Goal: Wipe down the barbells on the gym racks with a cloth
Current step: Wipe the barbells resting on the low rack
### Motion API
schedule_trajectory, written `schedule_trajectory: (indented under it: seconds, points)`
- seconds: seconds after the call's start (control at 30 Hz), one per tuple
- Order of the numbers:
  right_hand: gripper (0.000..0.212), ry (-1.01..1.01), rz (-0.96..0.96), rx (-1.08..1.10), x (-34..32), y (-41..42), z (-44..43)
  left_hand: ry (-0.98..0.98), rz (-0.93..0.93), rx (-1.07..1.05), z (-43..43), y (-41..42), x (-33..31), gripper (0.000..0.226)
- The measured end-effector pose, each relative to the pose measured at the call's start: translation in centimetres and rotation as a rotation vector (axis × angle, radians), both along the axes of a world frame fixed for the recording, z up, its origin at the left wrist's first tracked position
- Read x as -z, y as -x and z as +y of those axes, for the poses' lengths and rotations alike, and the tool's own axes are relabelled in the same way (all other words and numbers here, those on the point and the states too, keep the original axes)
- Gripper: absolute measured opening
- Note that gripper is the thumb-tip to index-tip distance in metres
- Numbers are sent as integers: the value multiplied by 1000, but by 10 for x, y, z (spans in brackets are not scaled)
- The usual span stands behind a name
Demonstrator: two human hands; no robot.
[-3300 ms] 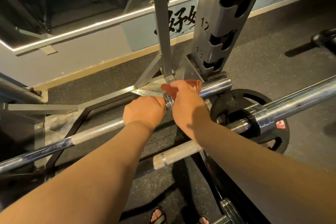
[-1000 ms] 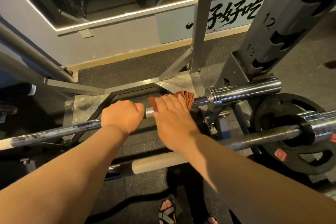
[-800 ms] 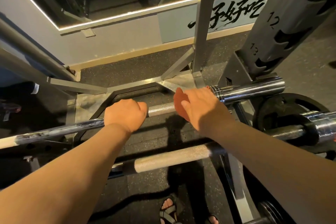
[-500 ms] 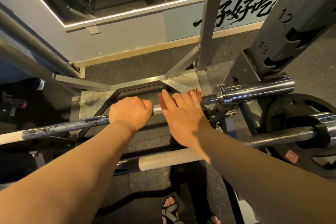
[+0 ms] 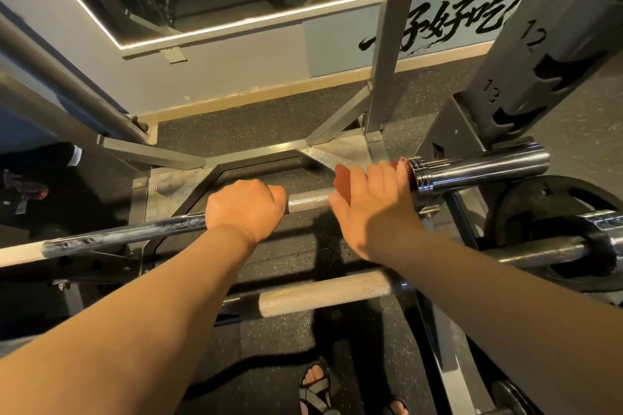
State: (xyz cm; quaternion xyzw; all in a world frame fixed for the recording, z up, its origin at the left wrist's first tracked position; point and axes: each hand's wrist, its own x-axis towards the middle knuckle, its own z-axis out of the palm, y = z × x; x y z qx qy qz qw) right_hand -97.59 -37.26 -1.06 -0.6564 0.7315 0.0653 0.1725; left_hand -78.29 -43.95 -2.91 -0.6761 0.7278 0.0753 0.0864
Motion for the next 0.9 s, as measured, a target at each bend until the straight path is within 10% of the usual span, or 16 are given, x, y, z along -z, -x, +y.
schedule_trajectory:
  seconds: [0.9]
  points:
    - [44, 249, -340, -407, 7, -26, -9, -85, 56, -17, 0, 1, -8, 42]
